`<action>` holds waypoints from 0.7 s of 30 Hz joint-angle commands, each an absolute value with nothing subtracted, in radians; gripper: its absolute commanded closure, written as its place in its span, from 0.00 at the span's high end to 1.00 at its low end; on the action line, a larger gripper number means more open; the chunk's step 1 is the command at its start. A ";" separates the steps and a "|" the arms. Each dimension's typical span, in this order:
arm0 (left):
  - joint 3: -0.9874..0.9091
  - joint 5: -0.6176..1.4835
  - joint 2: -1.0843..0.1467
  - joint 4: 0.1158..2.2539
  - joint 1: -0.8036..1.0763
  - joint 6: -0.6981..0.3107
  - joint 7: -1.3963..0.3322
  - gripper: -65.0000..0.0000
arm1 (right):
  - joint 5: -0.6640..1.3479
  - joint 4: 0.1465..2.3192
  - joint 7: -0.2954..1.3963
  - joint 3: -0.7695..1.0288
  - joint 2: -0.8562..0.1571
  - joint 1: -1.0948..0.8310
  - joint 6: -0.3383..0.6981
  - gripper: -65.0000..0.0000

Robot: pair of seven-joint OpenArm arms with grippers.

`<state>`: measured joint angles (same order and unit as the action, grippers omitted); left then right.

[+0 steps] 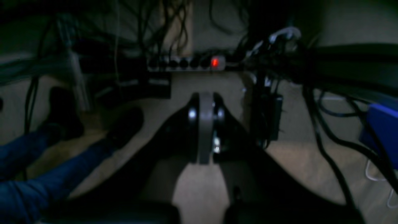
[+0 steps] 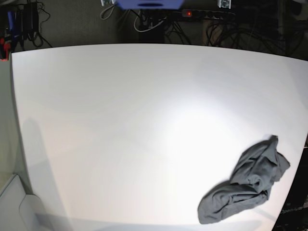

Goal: Layout the t-shirt on the table in an organized manner, then fold the t-shirt properly

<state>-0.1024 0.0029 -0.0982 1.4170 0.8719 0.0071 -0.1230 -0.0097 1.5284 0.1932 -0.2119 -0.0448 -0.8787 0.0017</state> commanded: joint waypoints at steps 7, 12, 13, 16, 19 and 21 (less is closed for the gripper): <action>-0.107 0.001 -0.099 1.713 1.007 0.007 -0.105 0.00 | -0.005 1.860 0.292 -0.220 -0.102 -0.969 0.005 0.00; -0.107 -0.004 -0.097 1.873 1.046 0.008 -0.107 0.00 | -0.005 1.998 0.364 -0.216 -0.119 -0.960 0.005 0.00; -0.108 -0.004 -0.097 1.896 1.046 0.010 -0.107 0.00 | -0.005 2.009 0.367 -0.216 -0.120 -0.954 0.005 0.00; -0.153 -0.001 -0.096 1.948 1.040 0.010 -0.107 0.00 | -0.007 2.012 0.371 -0.216 -0.120 -0.903 0.005 0.00; -0.202 -0.001 -0.090 1.986 1.030 0.010 -0.107 0.01 | -0.007 2.014 0.371 -0.214 -0.145 -0.860 0.005 0.00; -0.232 -0.001 -0.091 1.997 1.006 0.010 -0.107 0.01 | -0.007 2.015 0.372 -0.213 -0.154 -0.826 0.005 0.00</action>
